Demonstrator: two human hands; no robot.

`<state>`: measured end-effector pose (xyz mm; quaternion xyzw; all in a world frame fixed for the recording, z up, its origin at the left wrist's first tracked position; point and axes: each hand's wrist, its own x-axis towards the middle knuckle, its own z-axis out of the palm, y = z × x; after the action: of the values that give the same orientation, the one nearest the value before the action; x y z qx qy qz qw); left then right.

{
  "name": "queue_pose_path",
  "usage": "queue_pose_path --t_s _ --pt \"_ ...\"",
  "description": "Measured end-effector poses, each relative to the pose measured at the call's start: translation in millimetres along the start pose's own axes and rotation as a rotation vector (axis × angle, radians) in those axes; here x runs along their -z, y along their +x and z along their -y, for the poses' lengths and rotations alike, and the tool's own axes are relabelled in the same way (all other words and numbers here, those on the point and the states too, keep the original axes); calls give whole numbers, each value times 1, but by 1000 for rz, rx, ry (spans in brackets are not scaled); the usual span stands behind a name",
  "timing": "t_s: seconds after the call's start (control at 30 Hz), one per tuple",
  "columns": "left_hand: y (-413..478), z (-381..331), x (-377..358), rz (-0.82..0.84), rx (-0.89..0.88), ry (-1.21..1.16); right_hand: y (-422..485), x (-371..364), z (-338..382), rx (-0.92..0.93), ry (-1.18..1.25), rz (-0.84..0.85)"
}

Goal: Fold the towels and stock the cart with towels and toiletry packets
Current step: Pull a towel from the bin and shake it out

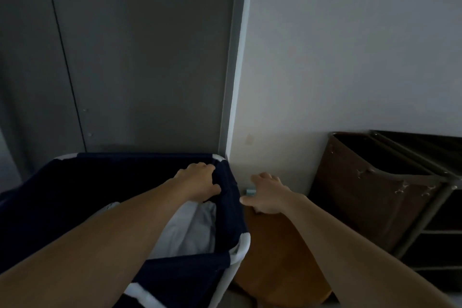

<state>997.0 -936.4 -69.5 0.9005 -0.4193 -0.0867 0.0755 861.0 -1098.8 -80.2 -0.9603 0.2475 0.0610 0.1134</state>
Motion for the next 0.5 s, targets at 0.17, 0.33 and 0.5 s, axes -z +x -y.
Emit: queue_pose_path --t_s 0.17,0.33,0.5 --pt "52 38 -9 37 54 -16 68 -6 12 39 12 70" --pt "106 71 -14 58 114 -30 145 -12 28 97 10 117" --pt "156 107 -28 116 223 -25 226 -27 40 191 25 177"
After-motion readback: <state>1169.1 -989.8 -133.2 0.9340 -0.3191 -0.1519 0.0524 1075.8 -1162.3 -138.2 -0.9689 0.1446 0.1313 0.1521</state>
